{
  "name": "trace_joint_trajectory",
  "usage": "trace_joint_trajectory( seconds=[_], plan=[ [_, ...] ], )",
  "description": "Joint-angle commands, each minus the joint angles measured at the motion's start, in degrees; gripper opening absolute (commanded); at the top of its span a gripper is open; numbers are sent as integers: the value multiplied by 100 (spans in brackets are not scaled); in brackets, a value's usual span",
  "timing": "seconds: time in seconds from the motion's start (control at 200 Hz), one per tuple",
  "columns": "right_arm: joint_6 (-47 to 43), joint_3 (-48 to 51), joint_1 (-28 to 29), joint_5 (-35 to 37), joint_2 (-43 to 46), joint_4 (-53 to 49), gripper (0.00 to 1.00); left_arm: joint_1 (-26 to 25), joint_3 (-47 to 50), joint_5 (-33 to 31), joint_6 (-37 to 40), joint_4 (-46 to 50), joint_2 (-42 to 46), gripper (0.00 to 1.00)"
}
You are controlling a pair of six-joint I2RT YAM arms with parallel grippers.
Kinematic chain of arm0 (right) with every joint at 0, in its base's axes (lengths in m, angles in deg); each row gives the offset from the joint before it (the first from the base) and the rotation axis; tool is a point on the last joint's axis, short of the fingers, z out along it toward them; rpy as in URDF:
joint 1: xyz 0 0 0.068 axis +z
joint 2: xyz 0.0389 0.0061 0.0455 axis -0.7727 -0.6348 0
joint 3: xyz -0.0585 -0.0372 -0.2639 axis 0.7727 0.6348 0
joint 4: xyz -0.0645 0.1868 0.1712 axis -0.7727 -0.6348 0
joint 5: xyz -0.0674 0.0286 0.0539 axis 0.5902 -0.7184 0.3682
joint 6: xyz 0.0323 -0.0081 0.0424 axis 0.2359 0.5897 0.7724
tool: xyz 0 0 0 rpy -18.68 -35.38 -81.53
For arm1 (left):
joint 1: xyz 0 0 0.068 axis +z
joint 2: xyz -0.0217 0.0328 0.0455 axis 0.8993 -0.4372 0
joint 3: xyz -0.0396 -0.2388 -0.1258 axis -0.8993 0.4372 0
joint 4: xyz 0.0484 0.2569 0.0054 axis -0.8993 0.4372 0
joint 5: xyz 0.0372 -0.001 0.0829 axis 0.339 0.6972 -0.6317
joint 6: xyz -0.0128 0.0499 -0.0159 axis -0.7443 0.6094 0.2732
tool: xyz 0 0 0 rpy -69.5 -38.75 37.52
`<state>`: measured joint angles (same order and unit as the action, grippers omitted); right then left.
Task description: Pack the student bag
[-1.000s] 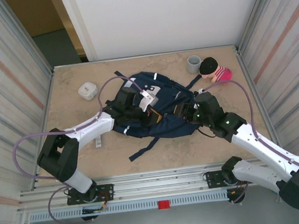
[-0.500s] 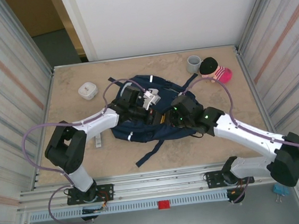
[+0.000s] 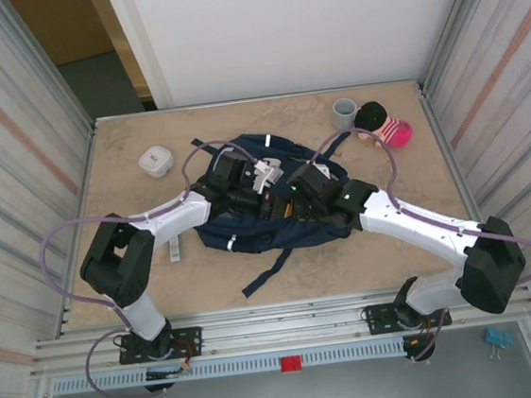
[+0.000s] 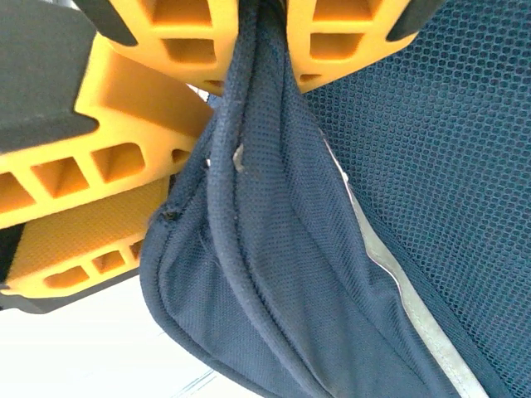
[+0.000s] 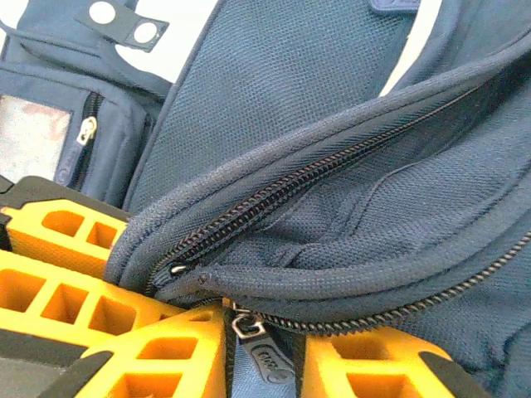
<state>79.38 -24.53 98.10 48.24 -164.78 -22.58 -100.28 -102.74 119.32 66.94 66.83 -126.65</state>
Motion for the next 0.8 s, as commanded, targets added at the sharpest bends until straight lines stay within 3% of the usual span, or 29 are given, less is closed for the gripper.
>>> trace_joint_trajectory(
  seconds=[0.0,0.21,0.351,0.441,0.511,0.631,0.792],
  plan=[
    [70,-128,-95,1009,18,-641,22,-10,-124,569,-60,213,91,0],
    [125,-213,-56,1198,-13,-991,14,-10,-164,490,-32,258,65,0],
    [56,-430,-48,1299,-268,-1212,22,-12,-163,467,1,250,86,0],
    [-177,-324,-95,864,-304,-764,22,-14,-164,467,6,252,104,0],
    [-187,-268,-134,627,-316,-626,16,-9,-164,419,25,276,128,0],
    [-5,-472,-178,962,-294,-1318,5,-10,-148,88,312,480,246,0],
    [-519,-386,-483,488,213,-1410,0,-9,48,-791,1416,814,539,0]
  ],
)
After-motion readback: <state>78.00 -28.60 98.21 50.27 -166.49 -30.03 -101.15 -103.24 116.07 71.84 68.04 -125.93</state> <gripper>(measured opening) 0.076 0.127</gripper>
